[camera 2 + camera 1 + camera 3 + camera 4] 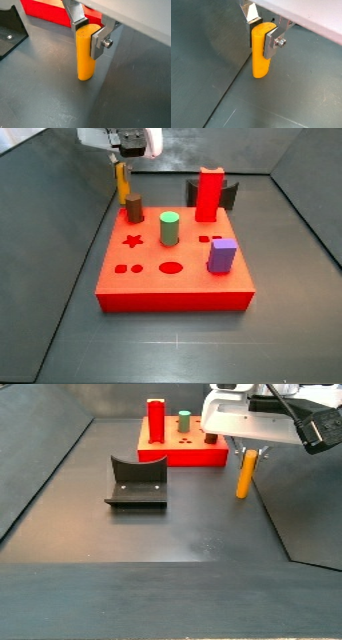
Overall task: Pick up the oval object. Move up. Move to above the board. Insert the oval object.
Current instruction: Pick up the oval object, then move up.
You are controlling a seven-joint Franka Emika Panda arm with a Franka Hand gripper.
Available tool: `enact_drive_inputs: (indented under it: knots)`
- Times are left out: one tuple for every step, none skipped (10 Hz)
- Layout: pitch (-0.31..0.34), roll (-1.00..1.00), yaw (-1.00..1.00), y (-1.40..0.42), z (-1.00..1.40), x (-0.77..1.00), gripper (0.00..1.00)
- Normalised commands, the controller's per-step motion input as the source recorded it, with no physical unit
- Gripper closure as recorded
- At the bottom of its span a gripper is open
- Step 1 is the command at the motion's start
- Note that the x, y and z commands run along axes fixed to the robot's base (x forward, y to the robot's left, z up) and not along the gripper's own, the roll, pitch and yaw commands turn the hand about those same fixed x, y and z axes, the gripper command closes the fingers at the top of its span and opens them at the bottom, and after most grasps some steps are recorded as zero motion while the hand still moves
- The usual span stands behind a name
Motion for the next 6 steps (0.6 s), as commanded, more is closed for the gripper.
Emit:
enact_drive_inputs:
  knots:
    - [0.000,0.00,0.00,0.00,0.00,0.00,1.00]
    - [0.000,0.00,0.00,0.00,0.00,0.00,1.00]
    - [0.000,0.00,0.00,0.00,0.00,0.00,1.00]
    - [0.000,0.00,0.00,0.00,0.00,0.00,1.00]
    - [0.000,0.00,0.00,0.00,0.00,0.00,1.00]
    - [0.000,0.00,0.00,0.00,0.83,0.00,1.00]
